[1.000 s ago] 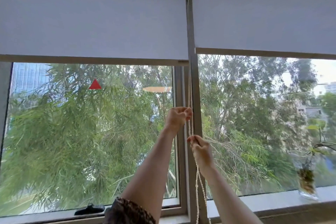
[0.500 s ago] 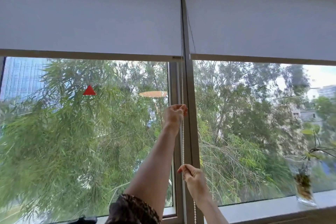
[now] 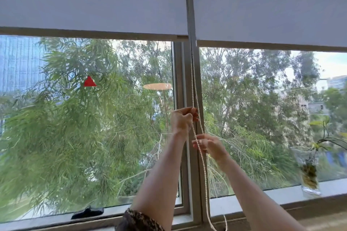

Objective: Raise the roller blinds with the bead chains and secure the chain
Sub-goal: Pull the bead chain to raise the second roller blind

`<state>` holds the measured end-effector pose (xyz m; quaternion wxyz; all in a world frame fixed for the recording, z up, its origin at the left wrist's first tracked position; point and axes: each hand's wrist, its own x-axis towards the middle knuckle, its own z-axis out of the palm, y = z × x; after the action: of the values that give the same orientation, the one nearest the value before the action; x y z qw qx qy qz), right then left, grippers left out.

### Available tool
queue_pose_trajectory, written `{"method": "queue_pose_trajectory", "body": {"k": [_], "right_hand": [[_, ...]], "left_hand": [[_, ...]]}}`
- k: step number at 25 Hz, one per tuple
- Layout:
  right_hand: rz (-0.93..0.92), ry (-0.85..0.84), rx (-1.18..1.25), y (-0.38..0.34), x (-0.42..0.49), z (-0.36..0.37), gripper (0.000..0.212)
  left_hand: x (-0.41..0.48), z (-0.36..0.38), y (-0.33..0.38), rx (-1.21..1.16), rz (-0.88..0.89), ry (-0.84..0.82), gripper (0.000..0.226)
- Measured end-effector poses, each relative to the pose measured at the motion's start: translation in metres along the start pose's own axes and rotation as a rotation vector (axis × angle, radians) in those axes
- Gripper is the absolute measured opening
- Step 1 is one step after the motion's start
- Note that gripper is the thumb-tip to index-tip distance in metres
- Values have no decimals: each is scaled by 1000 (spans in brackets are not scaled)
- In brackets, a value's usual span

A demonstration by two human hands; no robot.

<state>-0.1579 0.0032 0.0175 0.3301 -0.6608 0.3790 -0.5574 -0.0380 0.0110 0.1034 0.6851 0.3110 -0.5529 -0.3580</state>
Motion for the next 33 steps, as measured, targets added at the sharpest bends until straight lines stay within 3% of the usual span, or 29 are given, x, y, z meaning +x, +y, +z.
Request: {"method": "queue_pose_trajectory", "body": {"k": [5, 9, 14, 17, 21, 23, 27, 29, 33], "right_hand": [[-144, 106, 84, -64, 31, -5, 30], [-201, 130, 34, -105, 47, 2, 31], [-191, 225, 140, -116, 56, 6, 25], [-237, 377, 111, -104, 55, 14, 23], [-306, 367, 49, -89, 46, 23, 24], [-297, 371, 26, -78, 42, 23, 24], [-265, 338, 33, -49, 26, 29, 24], [-235, 307, 37, -36, 14, 36, 23], [-234, 285, -37, -7, -5, 49, 24]], "left_hand": [[-20, -18, -47, 102, -22, -23, 30], [-42, -21, -81, 118, -113, -47, 23], [-65, -20, -113, 269, -43, -60, 24], [-66, -20, -118, 517, -4, -85, 12], [-49, -21, -79, 835, -23, -286, 16], [-34, -21, -41, 743, -48, -354, 16], [1, -14, 25, 469, -18, -108, 21], [12, -10, 40, 438, 38, -22, 27], [16, 3, 48, 461, 109, -5, 35]]}}
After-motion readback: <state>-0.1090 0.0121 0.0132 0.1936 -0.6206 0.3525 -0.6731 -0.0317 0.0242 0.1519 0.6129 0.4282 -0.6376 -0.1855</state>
